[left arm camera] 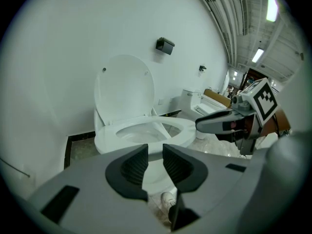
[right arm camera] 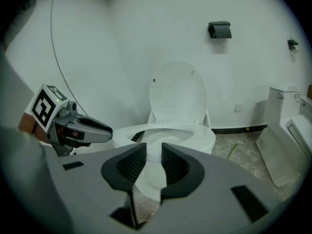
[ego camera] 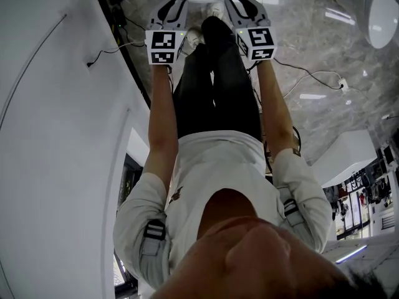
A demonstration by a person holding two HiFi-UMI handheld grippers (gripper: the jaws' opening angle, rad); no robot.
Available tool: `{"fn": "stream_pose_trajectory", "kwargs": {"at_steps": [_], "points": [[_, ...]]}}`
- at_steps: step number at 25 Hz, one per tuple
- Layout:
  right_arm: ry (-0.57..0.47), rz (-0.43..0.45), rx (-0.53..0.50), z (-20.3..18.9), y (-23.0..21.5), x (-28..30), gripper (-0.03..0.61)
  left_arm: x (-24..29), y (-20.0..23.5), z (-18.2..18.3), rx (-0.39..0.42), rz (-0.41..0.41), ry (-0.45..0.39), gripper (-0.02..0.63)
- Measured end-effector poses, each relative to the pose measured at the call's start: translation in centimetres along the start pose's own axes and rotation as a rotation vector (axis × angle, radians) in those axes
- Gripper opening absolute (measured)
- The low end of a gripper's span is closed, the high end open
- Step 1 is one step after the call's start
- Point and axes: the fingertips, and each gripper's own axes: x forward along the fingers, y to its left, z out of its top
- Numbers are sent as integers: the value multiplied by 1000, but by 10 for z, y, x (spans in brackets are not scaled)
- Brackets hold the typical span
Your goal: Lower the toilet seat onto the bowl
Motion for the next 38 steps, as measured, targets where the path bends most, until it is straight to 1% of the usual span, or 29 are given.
{"fn": "stream_pose_trajectory", "kwargs": {"at_steps": [9,17,24,31,38], "points": [[19,-33,12,-34,1,10,110,12,-1,-33,-25,-1,-4,106],[55,-47,23,-67,-2,21,106,26,-2,-65,-30,-13,25,106],[106,-53,24,-94,-3,32,95,37,-1,-92,-56,-25,55,104],[152,-51,18,-116,-9,42,86,51,-2,-111,-65,-37,87,104],[194,-72,23,-135,-10,51,86,61,-2,-129,-70,-51,110,104]]}}
